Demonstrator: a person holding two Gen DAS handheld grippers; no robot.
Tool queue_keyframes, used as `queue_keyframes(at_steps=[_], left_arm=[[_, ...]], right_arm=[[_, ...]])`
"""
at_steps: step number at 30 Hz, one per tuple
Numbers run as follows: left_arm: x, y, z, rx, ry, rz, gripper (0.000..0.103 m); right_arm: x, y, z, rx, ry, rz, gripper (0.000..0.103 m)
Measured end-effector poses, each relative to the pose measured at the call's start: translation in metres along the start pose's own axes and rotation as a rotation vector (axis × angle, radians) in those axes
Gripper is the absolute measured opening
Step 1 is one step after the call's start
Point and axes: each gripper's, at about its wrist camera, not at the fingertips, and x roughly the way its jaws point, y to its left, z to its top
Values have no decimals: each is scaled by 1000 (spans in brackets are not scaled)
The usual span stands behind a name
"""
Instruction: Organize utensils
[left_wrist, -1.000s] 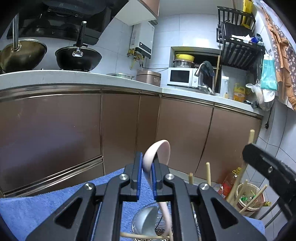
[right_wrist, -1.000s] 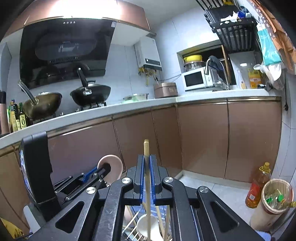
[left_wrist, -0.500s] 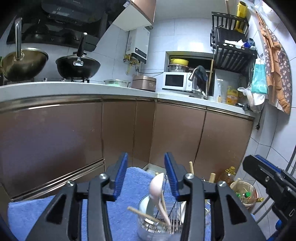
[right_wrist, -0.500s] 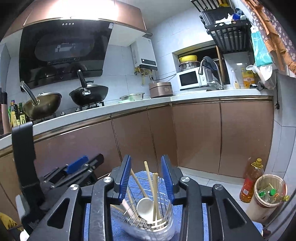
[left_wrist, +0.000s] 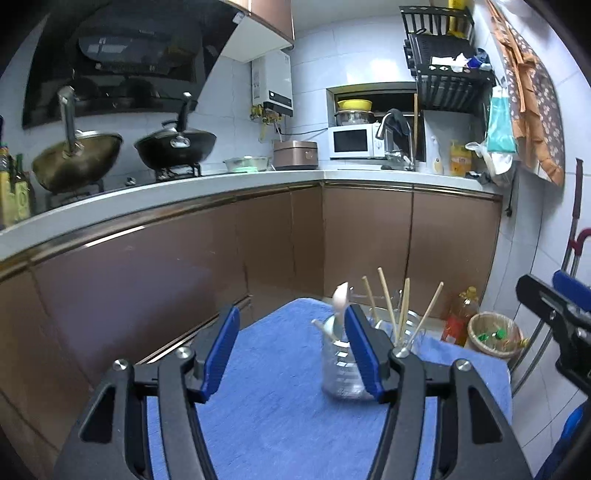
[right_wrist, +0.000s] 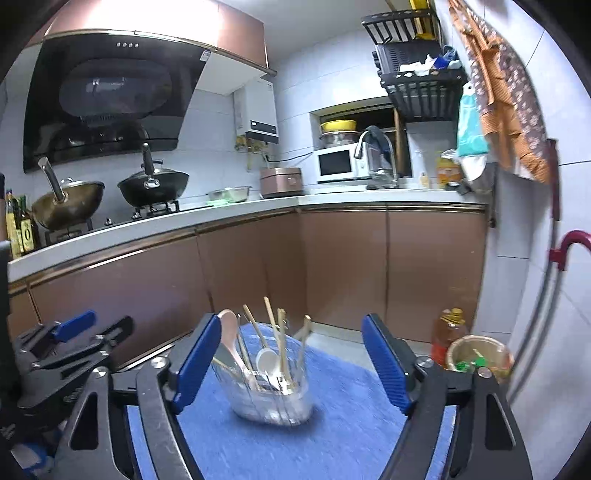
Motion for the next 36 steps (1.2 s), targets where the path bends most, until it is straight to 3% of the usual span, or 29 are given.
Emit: queue_keyframes(at_steps=[6,14,36], left_arm=[[-45,15,-7,2,-36,52,70],[-91,23,-10,11,-85,86,72],[-175,40,-17,11,-178,135,72]], right_arm=[[-32,3,-7,-15,3,-39,103],[-60,17,-15,-56,16,-18,103],[-142,33,-7,-74,-93,-14,103]])
